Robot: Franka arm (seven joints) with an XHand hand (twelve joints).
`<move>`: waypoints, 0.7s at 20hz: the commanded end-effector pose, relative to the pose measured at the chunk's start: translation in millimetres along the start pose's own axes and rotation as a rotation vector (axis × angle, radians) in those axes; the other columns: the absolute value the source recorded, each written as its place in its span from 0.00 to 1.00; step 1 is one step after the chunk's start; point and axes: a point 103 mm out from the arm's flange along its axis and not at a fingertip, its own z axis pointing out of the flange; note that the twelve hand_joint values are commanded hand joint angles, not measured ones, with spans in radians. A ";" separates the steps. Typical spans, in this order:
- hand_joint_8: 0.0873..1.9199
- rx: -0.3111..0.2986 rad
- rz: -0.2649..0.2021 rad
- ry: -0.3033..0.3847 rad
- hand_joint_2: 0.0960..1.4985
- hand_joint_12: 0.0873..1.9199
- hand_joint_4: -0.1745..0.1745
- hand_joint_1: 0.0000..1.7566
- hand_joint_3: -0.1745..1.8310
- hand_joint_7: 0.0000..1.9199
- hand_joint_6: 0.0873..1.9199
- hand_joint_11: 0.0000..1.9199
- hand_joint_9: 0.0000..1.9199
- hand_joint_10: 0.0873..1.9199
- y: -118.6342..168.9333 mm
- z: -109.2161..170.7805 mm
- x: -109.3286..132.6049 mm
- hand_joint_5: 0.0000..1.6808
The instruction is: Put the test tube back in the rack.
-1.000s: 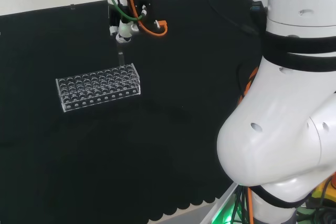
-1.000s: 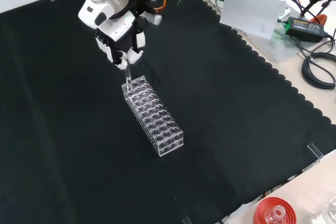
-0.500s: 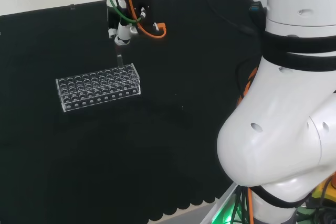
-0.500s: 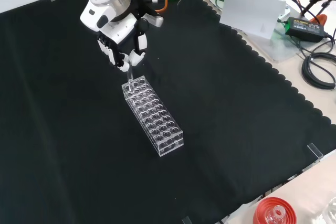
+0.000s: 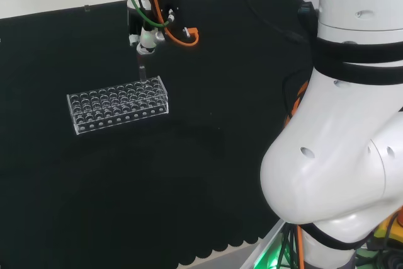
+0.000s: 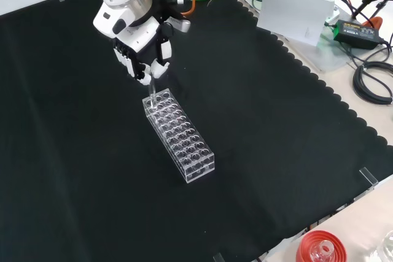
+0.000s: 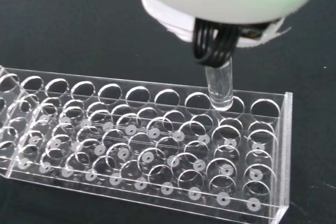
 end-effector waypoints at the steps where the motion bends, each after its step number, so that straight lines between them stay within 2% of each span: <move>1: 0.28 0.017 0.036 -0.033 0.28 0.47 0.00 0.82 0.51 0.77 0.27 0.67 0.70 0.22 -2.9 0.3 -4.0 0.80; 14: 0.28 -0.001 0.021 -0.009 0.28 0.47 0.00 0.82 0.51 0.77 0.27 0.67 0.70 0.22 -5.4 -1.2 -9.2 0.80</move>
